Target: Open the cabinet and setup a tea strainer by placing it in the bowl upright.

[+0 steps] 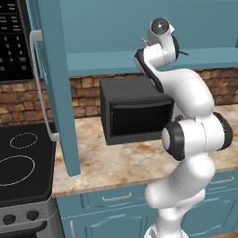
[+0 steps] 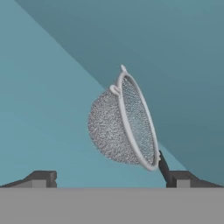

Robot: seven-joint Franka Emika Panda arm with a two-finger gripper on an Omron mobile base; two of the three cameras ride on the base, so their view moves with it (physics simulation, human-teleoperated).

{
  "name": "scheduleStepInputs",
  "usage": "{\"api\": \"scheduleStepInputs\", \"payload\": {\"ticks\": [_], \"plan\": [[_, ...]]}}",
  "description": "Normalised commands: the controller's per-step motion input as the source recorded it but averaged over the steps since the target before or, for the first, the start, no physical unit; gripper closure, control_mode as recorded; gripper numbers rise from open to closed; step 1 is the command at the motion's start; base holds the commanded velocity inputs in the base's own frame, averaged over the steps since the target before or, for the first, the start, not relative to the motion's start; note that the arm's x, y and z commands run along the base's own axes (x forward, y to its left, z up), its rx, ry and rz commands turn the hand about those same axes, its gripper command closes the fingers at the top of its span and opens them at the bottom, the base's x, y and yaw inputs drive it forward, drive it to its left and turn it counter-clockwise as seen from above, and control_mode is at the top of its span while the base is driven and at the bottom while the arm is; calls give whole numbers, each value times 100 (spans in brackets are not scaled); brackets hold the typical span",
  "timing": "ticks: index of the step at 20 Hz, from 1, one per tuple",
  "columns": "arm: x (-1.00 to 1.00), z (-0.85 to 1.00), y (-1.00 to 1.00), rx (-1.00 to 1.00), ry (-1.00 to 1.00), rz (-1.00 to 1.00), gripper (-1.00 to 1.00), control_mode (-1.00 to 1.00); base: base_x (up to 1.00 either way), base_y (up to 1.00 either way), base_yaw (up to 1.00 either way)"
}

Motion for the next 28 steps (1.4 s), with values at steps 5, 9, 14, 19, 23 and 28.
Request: {"api": "scheduleStepInputs", "payload": {"ticks": [5, 9, 14, 19, 23, 28], "plan": [[24, 0, 0, 0, 5, 1, -100, -100, 0, 0, 0], [28, -4, 0, 0, 6, 0, -100, -100, 0, 0, 0], [30, 0, 0, 0, 5, 0, -100, -100, 0, 0, 0], [31, 0, 0, 0, 1, 0, -100, -100, 0, 0, 0], [26, 0, 0, 0, 0, 0, -100, -100, 0, 0, 0], [21, -2, -1, 0, 0, 0, -100, -100, 0, 0, 0]]}}
